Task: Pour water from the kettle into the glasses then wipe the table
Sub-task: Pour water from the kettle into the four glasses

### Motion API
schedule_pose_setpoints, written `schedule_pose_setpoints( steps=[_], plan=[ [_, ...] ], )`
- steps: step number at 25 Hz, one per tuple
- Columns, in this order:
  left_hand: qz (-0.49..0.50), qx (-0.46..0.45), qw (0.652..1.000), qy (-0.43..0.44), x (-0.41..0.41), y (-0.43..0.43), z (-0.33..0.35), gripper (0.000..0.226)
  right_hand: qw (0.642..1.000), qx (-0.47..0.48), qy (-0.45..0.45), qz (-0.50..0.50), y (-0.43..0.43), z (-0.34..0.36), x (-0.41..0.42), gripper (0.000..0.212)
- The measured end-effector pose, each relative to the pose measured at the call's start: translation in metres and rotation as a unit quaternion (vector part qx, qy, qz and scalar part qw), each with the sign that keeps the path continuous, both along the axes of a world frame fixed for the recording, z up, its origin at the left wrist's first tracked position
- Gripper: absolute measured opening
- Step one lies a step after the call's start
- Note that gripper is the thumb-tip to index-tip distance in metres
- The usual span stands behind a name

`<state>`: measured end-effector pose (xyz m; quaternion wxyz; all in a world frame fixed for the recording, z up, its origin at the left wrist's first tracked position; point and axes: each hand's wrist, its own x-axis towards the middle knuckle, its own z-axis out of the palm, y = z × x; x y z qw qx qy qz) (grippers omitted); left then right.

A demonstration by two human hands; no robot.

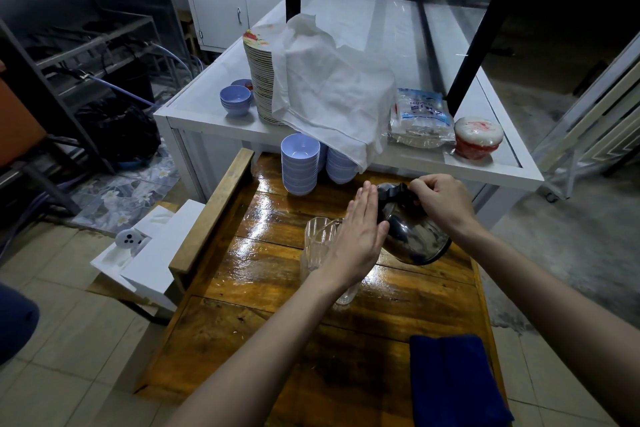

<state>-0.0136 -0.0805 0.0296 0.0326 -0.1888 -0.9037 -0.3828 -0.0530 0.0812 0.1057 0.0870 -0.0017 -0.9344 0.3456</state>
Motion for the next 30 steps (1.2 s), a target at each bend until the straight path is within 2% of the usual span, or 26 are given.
schedule_pose_setpoints(
  steps=[30],
  plan=[
    [-0.009, 0.004, 1.000, 0.010, -0.0038, 0.0025, -0.0002, 0.064, 0.999, 0.020, 0.035, 0.009, 0.0029, 0.0016, -0.0017, 0.035]
  ],
)
